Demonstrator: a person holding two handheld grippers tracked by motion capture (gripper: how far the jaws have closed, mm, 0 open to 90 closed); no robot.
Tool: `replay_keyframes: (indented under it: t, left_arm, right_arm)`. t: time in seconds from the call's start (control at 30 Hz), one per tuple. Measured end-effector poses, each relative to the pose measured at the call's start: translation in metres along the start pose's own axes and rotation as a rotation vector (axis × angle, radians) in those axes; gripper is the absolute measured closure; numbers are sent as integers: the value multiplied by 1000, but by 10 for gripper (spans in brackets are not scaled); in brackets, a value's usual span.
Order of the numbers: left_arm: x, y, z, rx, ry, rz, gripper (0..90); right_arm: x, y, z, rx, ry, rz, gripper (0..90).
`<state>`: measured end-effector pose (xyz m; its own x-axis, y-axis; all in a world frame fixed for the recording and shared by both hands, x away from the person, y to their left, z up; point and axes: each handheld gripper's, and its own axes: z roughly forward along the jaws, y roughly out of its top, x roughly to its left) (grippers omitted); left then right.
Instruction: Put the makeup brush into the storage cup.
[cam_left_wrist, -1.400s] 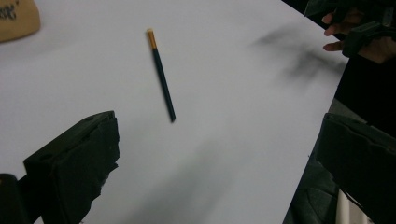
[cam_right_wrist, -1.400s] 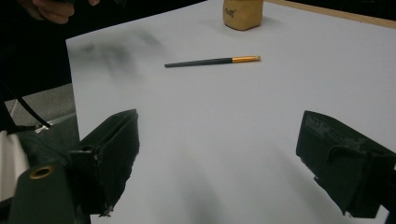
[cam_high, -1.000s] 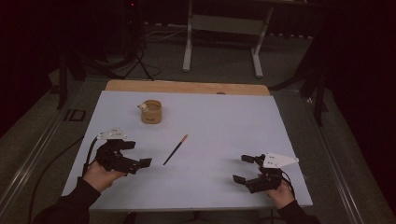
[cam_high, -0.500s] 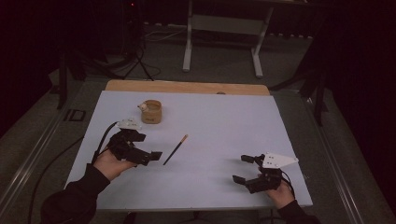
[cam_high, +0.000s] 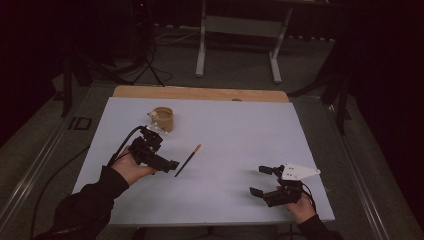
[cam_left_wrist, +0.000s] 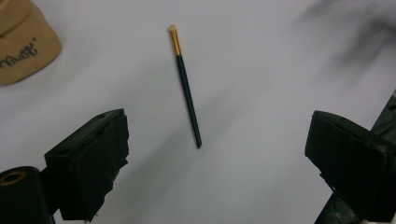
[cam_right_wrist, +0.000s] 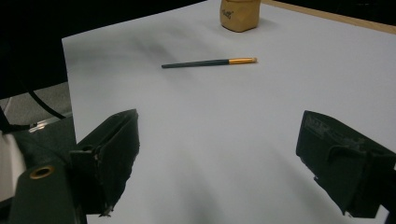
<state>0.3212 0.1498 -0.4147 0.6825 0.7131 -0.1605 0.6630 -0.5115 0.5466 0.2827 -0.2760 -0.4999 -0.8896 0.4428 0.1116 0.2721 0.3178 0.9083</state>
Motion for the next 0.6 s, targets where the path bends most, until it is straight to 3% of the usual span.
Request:
replay_keyframes:
  t: [0.2, 0.37, 0.6]
  left_arm:
    - [3, 7, 7, 38, 32, -11, 88]
    - [8, 15, 15, 92, -8, -36, 137]
    - [8, 25, 27, 139, -13, -35, 191]
  right_arm:
    - [0, 0, 0, 0, 1, 1, 133]
    - [0, 0, 0, 1, 1, 1, 132]
    - [0, 0, 0, -2, 2, 4, 132]
